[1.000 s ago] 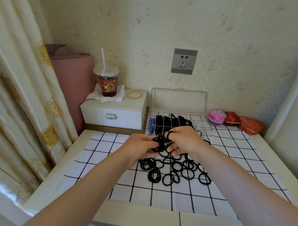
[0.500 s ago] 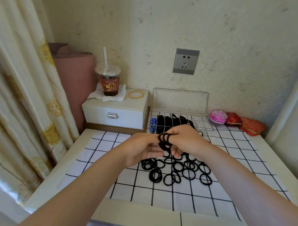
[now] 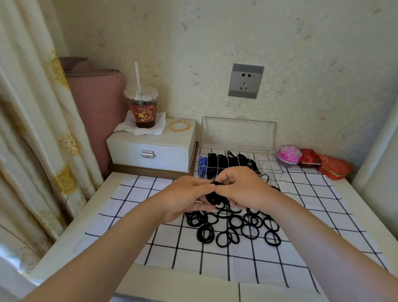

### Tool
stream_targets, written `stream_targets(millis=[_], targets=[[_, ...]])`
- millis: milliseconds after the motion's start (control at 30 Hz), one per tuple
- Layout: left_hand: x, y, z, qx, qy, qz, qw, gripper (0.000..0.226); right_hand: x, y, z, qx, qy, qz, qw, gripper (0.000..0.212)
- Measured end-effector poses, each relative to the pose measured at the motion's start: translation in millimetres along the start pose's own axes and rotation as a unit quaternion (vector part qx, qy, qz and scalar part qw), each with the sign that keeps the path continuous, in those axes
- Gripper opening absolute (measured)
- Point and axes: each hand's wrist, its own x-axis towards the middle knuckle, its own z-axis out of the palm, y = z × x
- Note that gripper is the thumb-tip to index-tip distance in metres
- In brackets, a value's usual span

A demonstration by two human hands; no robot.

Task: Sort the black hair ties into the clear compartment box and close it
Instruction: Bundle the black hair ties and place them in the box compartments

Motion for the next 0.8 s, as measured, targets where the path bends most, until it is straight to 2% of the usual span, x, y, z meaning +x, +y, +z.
stream_targets(millis=[100,200,300,333,400,600,700,800], targets=[[-0.4,4.5,-4.8,0.028,0.026,0.006,0.999,0.023,0.4,-2.2,-0.9,0.064,-0.033,0.021,0.997,0.014],[-1.8,8.7,-15.9,0.086,0.094,0.015,0.992,0.023,4.9,-5.8,3.5,0.087,-0.014,0.040,0.995,0.026],[-4.7,8.7,-29.7,0.152,0.172,0.029,0.973,0.021,9.5,-7.7,15.9,-0.029,0.042,0.020,0.998,0.011],[-5.4,8.2,-33.9,0.174,0.194,0.036,0.965,0.022,9.8,-6.9,20.1,-0.079,0.047,0.007,0.996,0.006],[-6.6,7.1,-39.3,0.203,0.223,0.047,0.952,0.023,8.9,-4.0,29.0,-0.155,0.015,-0.018,0.988,0.013],[-10.4,8.1,-44.2,0.239,0.246,0.060,0.937,0.025,7.4,-4.6,49.7,-0.297,-0.078,-0.139,0.941,0.030],[-10.7,9.0,-45.1,0.229,0.250,0.061,0.939,0.021,8.8,-3.9,54.7,-0.376,-0.103,-0.150,0.909,0.037],[-10.1,8.4,-44.8,0.238,0.242,0.064,0.938,0.022,12.0,-4.9,55.2,-0.406,-0.099,-0.133,0.899,0.032]])
